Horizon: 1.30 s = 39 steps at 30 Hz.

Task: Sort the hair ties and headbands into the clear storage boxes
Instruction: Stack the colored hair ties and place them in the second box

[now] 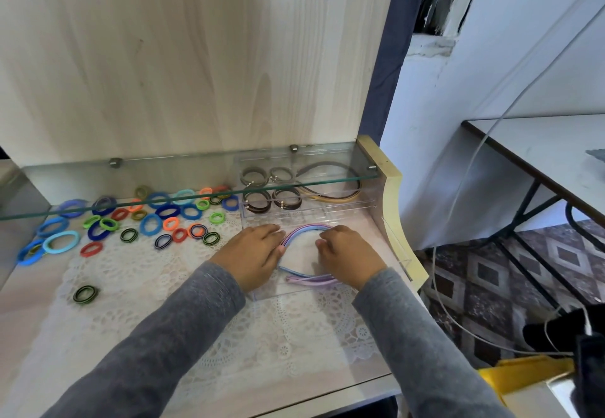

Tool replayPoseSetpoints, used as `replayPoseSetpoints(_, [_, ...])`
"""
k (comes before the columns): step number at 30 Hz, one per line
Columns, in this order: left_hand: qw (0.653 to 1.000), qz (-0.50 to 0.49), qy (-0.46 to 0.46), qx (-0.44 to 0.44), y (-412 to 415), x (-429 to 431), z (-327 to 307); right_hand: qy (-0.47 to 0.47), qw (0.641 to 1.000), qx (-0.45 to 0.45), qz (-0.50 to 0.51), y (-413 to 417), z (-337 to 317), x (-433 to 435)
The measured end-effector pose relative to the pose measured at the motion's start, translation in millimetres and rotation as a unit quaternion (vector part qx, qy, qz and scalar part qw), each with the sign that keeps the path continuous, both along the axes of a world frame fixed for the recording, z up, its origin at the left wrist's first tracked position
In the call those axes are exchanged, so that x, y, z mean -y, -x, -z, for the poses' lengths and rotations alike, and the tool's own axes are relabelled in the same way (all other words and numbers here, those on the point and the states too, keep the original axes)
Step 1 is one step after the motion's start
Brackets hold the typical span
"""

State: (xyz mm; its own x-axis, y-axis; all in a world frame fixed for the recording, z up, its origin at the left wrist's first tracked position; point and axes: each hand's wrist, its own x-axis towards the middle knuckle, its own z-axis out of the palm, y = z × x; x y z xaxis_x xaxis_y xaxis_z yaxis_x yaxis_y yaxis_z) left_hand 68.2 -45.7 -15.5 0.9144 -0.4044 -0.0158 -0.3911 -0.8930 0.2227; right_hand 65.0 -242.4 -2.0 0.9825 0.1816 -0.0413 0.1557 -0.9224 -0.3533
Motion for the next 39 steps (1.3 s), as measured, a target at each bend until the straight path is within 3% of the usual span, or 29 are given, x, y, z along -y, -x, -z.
replayPoseSetpoints(9, [1.000, 0.007, -0.023, -0.013, -2, -2, 3, 0.011, 0.996, 0.001, 0.090, -4, -3, 30])
replayPoseSetpoints(19, [0.999, 0.011, -0.032, -0.016, -2, -2, 3, 0.009, 0.993, 0.007, 0.120, -5, -2, 45])
replayPoseSetpoints(22, [0.999, 0.009, 0.029, -0.013, 1, 0, 2, 0.011, 0.992, 0.011, 0.123, -2, -1, 42])
replayPoseSetpoints(25, [0.986, -0.001, 0.164, -0.007, 11, -2, -4, -0.017, 0.991, 0.053, 0.123, 2, 0, 33])
replayPoseSetpoints(29, [0.966, -0.069, 0.238, 0.078, 30, -24, 1, -0.113, 0.979, 0.145, 0.090, 11, 1, -2])
replayPoseSetpoints(33, [0.960, -0.153, 0.184, 0.146, 45, -53, 18, -0.177, 0.954, 0.237, 0.039, 24, -1, -53])
replayPoseSetpoints(39, [0.926, -0.292, 0.098, 0.216, 67, -102, 28, -0.260, 0.926, 0.270, -0.053, 43, 0, -132])
